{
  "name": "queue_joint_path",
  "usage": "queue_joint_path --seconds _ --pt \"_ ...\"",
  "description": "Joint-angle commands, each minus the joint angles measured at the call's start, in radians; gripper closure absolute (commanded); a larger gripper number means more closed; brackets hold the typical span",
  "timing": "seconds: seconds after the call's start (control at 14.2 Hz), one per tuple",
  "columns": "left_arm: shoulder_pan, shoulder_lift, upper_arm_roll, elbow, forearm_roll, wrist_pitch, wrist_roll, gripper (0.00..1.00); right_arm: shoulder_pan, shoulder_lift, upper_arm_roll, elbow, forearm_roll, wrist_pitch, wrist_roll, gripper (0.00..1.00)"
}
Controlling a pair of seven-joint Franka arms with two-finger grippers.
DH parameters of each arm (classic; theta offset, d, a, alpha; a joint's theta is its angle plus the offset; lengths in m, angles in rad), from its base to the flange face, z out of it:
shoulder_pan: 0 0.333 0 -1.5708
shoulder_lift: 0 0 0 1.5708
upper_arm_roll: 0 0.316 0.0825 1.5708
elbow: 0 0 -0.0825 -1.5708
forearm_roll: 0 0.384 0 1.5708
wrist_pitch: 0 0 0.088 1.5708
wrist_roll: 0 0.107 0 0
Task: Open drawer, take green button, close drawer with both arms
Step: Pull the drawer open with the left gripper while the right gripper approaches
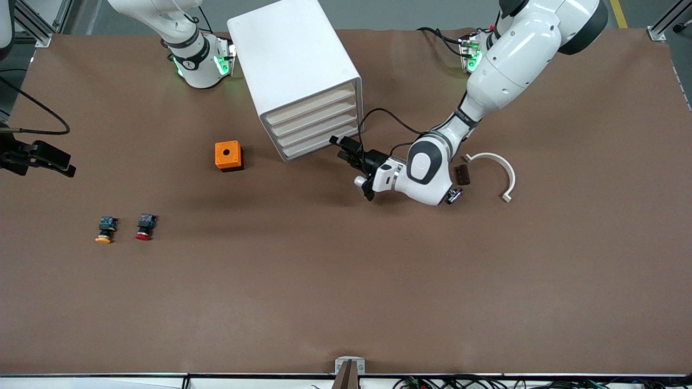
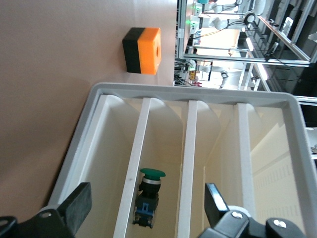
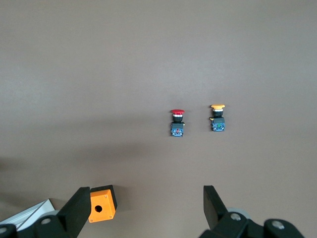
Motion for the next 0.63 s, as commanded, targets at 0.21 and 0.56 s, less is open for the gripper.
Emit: queue_joint_path --seconds 0.21,0.56 --pt "-0.043 0.033 -0.007 -0.033 -0.089 -0.008 0.103 0.11 0.070 0.009 0.004 0.000 0.004 -0.033 0.073 0.00" --pt "-0.072 0.053 -0.007 -0.045 -0.132 0.006 0.180 0.42 0.170 0.008 0.004 -0.018 -0.004 -0.054 0.264 0.00"
